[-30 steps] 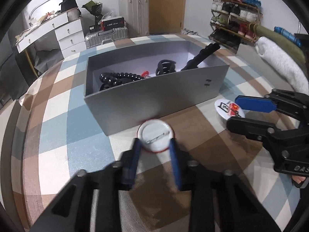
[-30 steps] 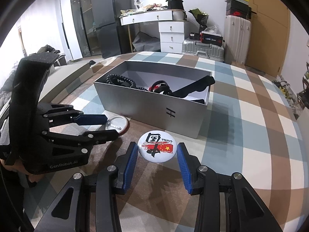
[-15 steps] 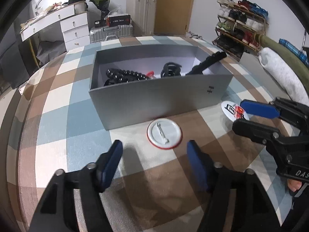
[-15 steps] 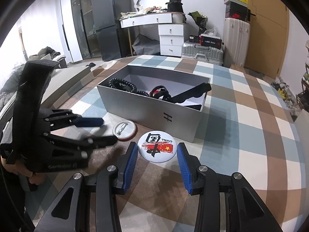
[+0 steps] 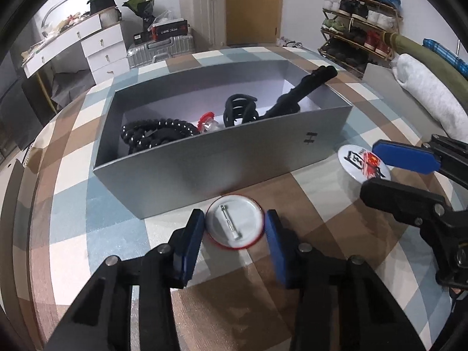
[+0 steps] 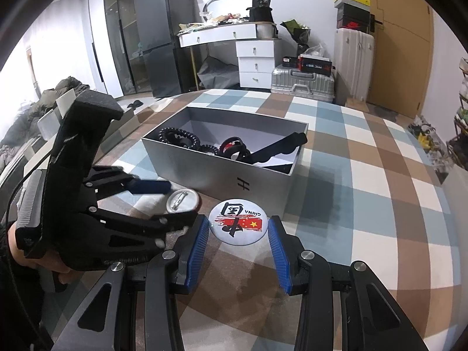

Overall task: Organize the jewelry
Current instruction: 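Carry both badges into the silver box and open both tools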

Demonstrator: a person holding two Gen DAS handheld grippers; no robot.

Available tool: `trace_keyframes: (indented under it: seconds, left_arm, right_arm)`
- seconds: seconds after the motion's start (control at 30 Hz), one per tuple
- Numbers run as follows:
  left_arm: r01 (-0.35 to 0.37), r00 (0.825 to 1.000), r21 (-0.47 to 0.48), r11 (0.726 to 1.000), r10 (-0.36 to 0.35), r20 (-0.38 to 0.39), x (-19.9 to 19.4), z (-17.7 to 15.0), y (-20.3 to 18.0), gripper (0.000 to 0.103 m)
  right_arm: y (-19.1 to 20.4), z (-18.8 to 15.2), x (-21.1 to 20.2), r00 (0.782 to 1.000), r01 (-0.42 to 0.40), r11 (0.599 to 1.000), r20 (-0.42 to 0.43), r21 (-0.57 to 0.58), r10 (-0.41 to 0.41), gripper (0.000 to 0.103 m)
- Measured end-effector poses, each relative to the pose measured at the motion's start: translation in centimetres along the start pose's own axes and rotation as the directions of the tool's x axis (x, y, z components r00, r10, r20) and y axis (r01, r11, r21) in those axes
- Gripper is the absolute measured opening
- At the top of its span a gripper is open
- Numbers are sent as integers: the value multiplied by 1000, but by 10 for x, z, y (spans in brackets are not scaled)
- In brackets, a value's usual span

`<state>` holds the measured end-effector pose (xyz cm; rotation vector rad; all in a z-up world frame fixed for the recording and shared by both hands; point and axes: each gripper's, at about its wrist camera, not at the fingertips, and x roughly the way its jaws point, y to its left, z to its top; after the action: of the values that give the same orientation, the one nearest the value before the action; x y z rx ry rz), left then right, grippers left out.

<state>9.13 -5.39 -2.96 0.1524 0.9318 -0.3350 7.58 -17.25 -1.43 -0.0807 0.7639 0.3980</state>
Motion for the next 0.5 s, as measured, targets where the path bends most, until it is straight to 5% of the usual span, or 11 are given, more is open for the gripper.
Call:
trace_keyframes:
  seconds: [0.5]
  left_arm:
    - [46,989,36,998,-50,139,-44,1,-9,37]
  right_arm:
    - [4,15,-18,996,-13,1000,89,-12,14,41]
